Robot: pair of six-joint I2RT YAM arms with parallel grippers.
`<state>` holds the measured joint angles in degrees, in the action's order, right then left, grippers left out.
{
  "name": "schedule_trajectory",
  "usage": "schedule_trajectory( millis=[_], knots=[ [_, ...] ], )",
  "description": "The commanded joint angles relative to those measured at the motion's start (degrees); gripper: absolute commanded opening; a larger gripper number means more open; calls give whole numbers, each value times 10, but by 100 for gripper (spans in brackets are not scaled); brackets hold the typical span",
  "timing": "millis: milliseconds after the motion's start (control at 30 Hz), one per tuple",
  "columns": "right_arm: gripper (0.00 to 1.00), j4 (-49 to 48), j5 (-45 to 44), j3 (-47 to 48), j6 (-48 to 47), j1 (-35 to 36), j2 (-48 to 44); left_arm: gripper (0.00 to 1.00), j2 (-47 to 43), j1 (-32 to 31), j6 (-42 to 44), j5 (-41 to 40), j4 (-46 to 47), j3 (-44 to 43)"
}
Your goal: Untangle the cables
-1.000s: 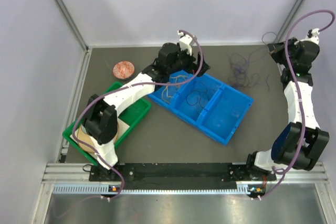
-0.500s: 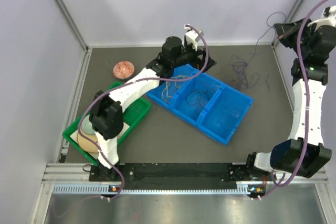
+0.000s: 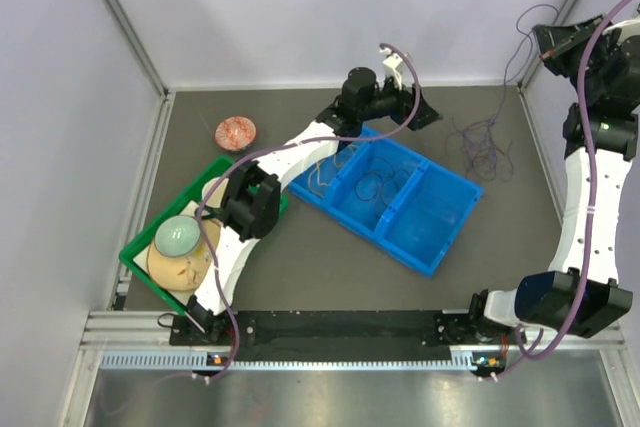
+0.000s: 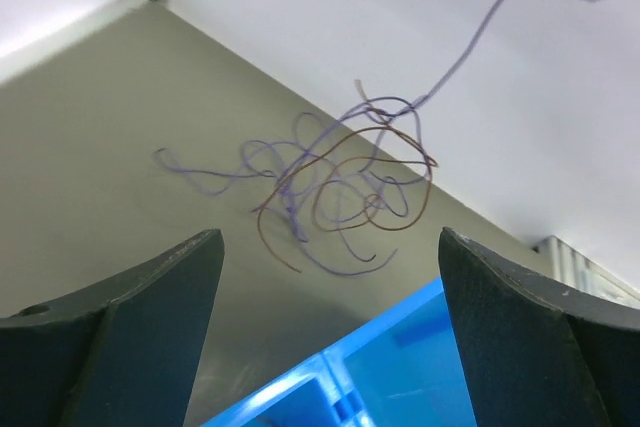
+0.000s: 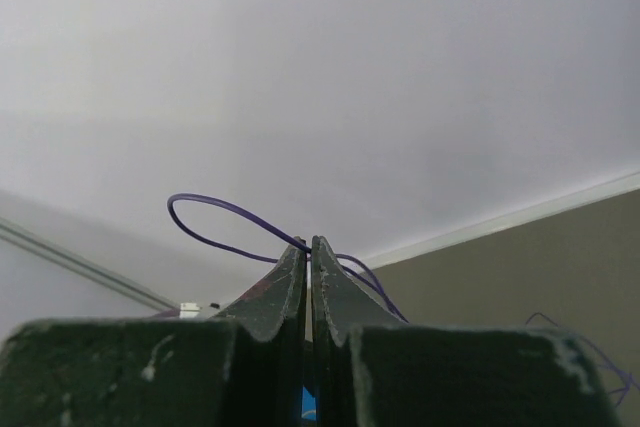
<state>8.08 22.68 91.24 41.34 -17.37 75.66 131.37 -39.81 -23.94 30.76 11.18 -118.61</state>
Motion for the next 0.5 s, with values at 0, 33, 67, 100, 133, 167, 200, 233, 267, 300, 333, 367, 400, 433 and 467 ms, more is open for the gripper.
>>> schedule_trajectory(
  millis=[0, 33, 67, 100, 133, 167, 200, 233, 267, 300, 333, 367, 400, 433, 467],
  knots=[
    [0, -10, -10, 30, 8, 3, 5, 91, 22, -26, -66, 33, 61, -45],
    [0, -11, -10, 31, 10, 3, 7, 90, 27, -31, -67, 26, 61, -46],
    [0, -10, -10, 32, 11, 4, 10, 90, 28, -37, -69, 18, 61, -44],
    [0, -10, -10, 31, 11, 4, 10, 90, 31, -38, -73, 6, 65, -43],
    [0, -12, -10, 32, 13, 3, 11, 89, 38, -38, -78, 4, 74, -42],
    [0, -10, -10, 31, 14, 3, 11, 89, 42, -38, -80, 3, 75, -44],
    [0, -11, -8, 31, 15, 3, 12, 89, 42, -38, -76, -4, 76, -44],
    [0, -13, -5, 31, 16, 3, 12, 88, 46, -38, -67, -11, 75, -43],
    [0, -13, -4, 31, 17, 4, 12, 88, 48, -39, -39, -16, 67, -43],
    [0, -16, -1, 29, 19, 4, 12, 88, 48, -39, -22, -36, 59, -42],
    [0, -16, -1, 29, 20, 4, 12, 88, 49, -39, -2, -49, 49, -43],
    [0, -17, 1, 28, 19, 4, 12, 88, 49, -40, 33, -60, 31, -44],
    [0, -17, 0, 27, 20, 4, 11, 89, 49, -40, 49, -74, 24, -44],
    [0, -17, 1, 27, 19, 4, 10, 89, 53, -40, 64, -94, 13, -46],
    [0, -17, 1, 26, 18, 4, 10, 90, 57, -40, 96, -106, 3, -59]
  ],
)
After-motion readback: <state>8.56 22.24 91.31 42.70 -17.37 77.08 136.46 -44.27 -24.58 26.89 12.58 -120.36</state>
